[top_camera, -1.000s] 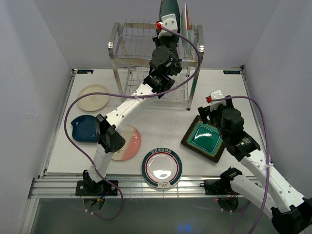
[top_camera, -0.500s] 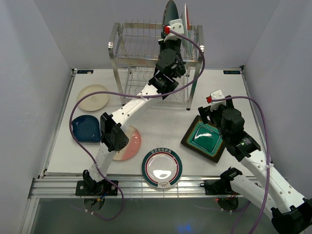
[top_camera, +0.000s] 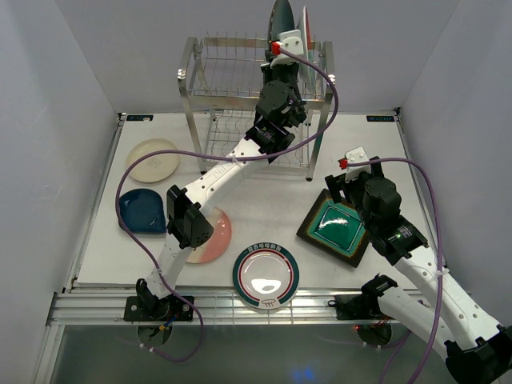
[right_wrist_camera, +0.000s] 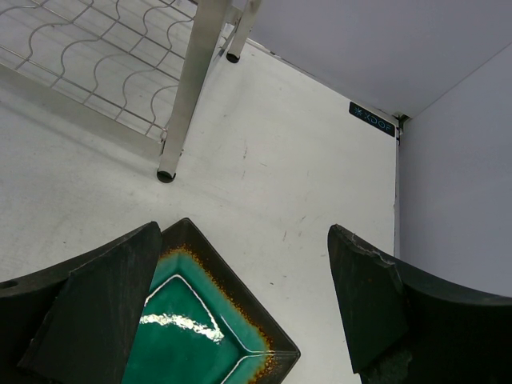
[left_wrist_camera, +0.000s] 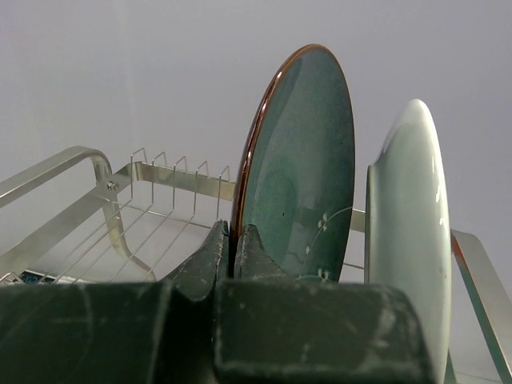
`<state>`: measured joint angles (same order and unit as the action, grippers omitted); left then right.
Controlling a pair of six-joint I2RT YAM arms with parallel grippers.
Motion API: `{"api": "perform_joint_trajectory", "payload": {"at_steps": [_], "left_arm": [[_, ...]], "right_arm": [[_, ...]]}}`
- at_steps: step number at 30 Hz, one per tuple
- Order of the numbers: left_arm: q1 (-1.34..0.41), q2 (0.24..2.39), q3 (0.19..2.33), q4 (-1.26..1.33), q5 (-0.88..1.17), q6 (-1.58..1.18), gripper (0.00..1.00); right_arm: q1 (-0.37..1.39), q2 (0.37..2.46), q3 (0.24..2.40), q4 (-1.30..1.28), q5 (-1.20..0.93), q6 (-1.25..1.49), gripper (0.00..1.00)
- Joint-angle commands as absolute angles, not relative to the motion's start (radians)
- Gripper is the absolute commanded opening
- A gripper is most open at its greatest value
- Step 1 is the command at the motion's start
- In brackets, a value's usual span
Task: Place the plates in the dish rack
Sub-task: Insert the plate into the dish rack.
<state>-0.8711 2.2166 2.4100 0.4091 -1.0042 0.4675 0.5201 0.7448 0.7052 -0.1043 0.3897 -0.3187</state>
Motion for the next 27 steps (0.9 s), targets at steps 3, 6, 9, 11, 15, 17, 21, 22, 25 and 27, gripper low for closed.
{"api": "perform_joint_trajectory", "payload": {"at_steps": [3,6,9,11,15,17,21,22,25,27], "left_arm": [[-0.905,2.158,2.485,0.578,-0.893,0.448,0.0],[-0.91,2.145,2.482,0.597,-0.884,0.453,0.0],[-0.911,2.138,2.49,0.604,-0.88,0.454,0.0],[-0.913,2.137,2.49,0.61,-0.885,0.459,0.0],[-0.928,2.129,2.487,0.632,-0.882,0.479,0.0],[-0.937,2.126,2.48,0.643,-0.874,0.509,0.0],[-0.959,2.099,2.412,0.727,-0.848,0.566,0.0],[-0.963,2.091,2.393,0.744,-0.835,0.575,0.0],[-0.969,2.095,2.394,0.772,-0.824,0.606,0.0],[-0.971,2.102,2.404,0.801,-0.83,0.635,0.0]], "right_arm": [[0.526,0.727,0.706,-0.063,0.393,-0.316,0.9],[0.526,0.727,0.704,-0.063,0.391,-0.316,0.9],[0.526,0.726,0.706,-0.063,0.391,-0.314,0.9],[0.526,0.724,0.706,-0.063,0.391,-0.314,0.9],[0.526,0.724,0.706,-0.063,0.39,-0.314,0.9],[0.526,0.724,0.706,-0.064,0.39,-0.314,0.9],[0.526,0.724,0.704,-0.063,0.388,-0.313,0.9],[0.525,0.724,0.704,-0.064,0.387,-0.313,0.9],[0.525,0.727,0.706,-0.064,0.388,-0.313,0.9],[0.526,0.726,0.704,-0.063,0.387,-0.311,0.9]]}}
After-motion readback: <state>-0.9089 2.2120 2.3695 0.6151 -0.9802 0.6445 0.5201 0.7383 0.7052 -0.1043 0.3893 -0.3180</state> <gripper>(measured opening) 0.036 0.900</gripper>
